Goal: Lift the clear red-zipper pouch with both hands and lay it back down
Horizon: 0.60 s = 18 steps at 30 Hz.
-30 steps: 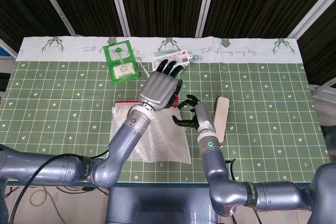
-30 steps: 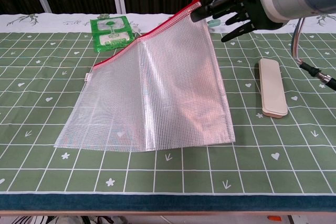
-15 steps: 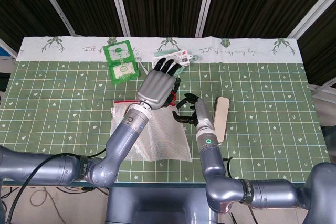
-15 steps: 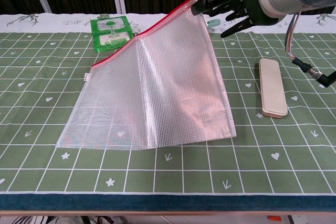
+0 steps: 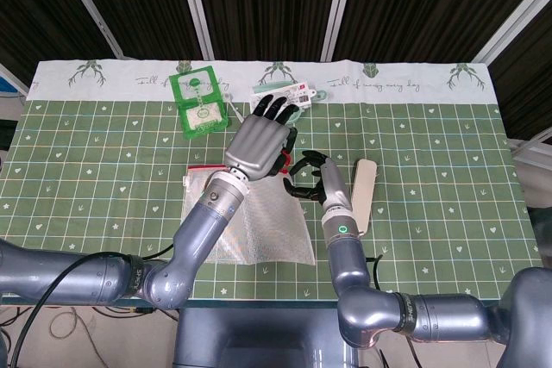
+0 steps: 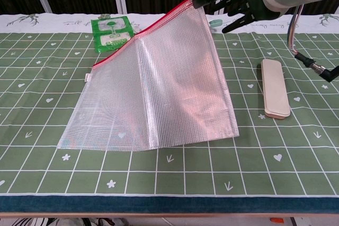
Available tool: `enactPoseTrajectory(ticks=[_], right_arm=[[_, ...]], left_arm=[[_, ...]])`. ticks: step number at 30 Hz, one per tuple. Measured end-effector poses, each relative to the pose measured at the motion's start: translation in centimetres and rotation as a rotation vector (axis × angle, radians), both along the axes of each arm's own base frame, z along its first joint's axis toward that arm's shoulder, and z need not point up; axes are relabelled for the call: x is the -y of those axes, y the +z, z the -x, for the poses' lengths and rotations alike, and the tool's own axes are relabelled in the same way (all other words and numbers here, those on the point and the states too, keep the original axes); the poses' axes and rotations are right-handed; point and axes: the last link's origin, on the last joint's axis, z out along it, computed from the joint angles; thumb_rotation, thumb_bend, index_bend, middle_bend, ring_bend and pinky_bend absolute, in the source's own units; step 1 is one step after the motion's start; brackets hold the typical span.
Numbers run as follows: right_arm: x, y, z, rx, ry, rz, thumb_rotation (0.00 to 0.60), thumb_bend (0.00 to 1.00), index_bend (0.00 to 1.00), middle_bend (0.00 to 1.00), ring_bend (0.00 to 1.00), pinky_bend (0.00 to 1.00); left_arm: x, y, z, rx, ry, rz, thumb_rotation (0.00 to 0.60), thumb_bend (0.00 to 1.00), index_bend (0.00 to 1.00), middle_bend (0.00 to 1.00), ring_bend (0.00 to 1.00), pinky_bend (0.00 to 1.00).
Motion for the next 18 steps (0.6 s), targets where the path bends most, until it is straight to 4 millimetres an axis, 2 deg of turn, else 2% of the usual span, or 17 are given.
enactPoseTrajectory(ticks=[10, 18], right_arm=[[0.26, -0.01, -0.26, -0.001, -0.007, 0.010, 0.600, 0.41, 0.60, 0.21, 0.00, 0.21], [0.26, -0.15, -0.30, 0.005, -0.016, 0.007, 0.600, 0.47, 0.61, 0.22, 0.00, 0.21]], left_arm=[[-0.09, 0.26, 0.01, 0.009, 0.006, 0.000, 0.600, 0.44, 0.64, 0.13, 0.00, 0.00], [-0.14, 0.30, 0.12, 0.008, 0.007, 0.002, 0.600, 0.44, 0.64, 0.13, 0.00, 0.00]])
